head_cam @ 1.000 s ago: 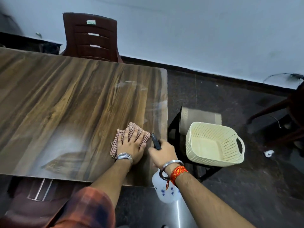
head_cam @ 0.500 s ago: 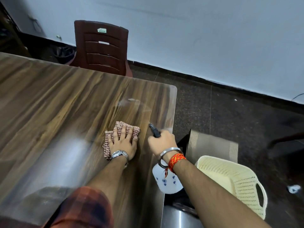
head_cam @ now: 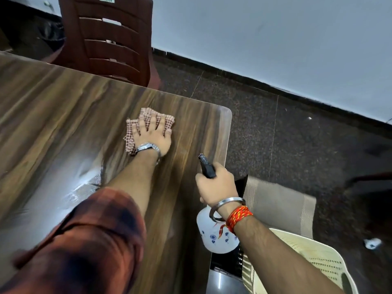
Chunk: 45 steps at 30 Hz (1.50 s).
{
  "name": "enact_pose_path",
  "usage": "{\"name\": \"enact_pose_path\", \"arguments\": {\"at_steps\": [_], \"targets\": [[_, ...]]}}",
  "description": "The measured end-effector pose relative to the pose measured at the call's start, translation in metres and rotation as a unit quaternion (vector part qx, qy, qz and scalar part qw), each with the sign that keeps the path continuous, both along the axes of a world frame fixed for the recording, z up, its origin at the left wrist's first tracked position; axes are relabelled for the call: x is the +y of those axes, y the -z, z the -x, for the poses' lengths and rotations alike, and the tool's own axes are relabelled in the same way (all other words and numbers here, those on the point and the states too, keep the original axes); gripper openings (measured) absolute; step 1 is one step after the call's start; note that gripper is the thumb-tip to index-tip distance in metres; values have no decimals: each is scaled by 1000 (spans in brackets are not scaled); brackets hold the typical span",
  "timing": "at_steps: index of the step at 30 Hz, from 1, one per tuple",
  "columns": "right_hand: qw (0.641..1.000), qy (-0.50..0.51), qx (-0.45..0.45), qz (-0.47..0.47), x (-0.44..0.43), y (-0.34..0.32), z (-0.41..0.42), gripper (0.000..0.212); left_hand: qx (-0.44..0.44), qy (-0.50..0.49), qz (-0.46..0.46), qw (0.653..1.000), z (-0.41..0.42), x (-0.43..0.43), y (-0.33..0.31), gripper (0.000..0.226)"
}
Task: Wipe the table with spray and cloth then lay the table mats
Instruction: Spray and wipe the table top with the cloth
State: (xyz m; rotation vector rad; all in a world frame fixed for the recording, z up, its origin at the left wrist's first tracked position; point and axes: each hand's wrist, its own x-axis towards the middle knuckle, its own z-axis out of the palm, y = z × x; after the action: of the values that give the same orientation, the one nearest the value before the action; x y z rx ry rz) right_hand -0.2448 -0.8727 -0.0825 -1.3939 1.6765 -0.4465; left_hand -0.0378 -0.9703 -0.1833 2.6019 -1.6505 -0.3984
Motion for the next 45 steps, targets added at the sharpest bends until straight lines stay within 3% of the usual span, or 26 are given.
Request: {"name": "enact_pose_path", "arguments": {"at_steps": [7,14,17,24,29,34,45], "targets": [[996,68,29,50,-28,3,28,18,20,97,22,995,90,-77,-2,59],[992,98,55,62,-23,7,66,26,20,193,14,981,128,-117,-3,59],[992,107,58,42,-15,8,73,22,-39,286,27,957,121,-102,-6,57],[996,76,42,23,3,2,64,19,-69,439,30,895,123,4,2,56],[998,39,24,33,43,-9,52,22,-45,428,2,903,129,111,-3,63],[998,-13,25,57,108,-33,54,10,2,379,12,925,138,243,-4,62],[995,-98,-11,30,249,-23,68,11,-8,330,-9,944,159,455,3,55]]}}
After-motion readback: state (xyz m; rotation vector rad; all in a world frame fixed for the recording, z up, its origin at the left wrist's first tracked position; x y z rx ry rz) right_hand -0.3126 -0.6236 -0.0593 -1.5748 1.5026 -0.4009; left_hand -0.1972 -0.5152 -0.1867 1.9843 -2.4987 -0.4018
